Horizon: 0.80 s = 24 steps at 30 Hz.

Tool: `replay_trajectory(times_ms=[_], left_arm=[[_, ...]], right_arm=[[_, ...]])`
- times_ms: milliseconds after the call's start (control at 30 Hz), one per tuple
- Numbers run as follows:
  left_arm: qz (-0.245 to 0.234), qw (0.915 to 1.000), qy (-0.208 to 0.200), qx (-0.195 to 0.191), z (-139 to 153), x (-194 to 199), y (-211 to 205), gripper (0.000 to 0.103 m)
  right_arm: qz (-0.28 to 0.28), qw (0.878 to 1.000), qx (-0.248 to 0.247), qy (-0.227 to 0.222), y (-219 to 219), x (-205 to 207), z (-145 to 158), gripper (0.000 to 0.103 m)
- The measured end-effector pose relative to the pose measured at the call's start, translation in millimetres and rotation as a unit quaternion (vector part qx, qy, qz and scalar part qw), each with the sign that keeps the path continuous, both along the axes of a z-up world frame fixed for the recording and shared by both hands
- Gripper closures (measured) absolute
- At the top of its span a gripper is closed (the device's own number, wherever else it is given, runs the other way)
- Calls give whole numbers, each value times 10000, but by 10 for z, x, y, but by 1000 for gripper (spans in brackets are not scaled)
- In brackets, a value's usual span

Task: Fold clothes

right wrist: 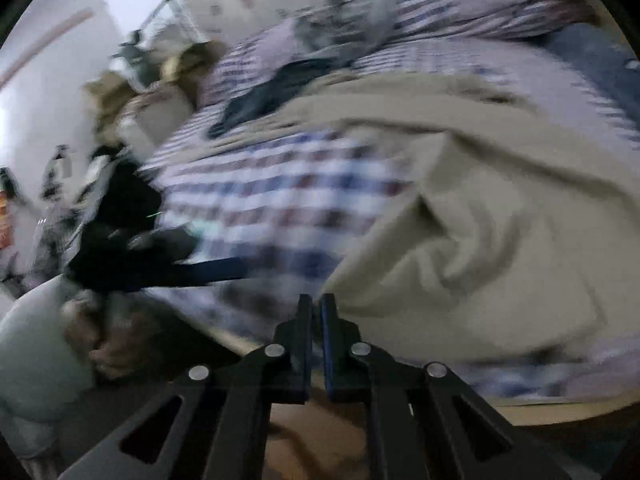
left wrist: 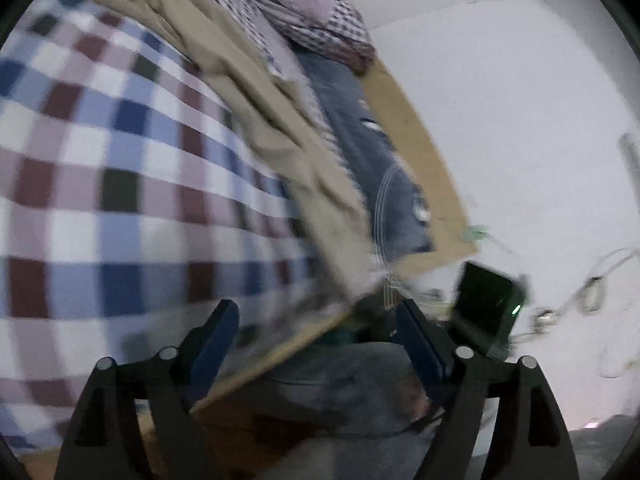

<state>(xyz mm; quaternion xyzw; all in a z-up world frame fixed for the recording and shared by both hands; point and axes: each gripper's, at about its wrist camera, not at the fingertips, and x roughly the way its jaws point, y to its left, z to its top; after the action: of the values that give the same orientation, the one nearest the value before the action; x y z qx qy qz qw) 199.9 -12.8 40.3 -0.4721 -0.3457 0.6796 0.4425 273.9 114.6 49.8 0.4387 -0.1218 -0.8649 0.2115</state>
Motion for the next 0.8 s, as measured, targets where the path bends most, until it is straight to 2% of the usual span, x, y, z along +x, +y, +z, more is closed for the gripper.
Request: replay_trajectory(times_ms=[200, 467, 533, 600, 700, 800], left_arm=[[-128, 9992, -241, -308, -104, -8, 73, 18], [-303, 9962, -280, -772, -186, -23, 204, 19], [-365, 9957, -263, -813, -195, -1, 227, 24], [-396, 9955, -211, -837, -189, 10, 234, 39], [-361, 9945, -262, -948, -223, -1, 226, 53], [-286, 9936, -311, -1051, -244, -16, 213, 75]], right_arm=[[334, 9981, -518, -35, -350, -8, -134, 100], [473, 9979, -439, -34, -465, 5, -231, 99], [484, 9980, -397, -40, -459, 5, -252, 99], [522, 9981, -318, -22, -475, 0, -261, 98], [579, 9981, -207, 17, -513, 5, -273, 97], [593, 9981, -137, 44, -513, 18, -279, 97]])
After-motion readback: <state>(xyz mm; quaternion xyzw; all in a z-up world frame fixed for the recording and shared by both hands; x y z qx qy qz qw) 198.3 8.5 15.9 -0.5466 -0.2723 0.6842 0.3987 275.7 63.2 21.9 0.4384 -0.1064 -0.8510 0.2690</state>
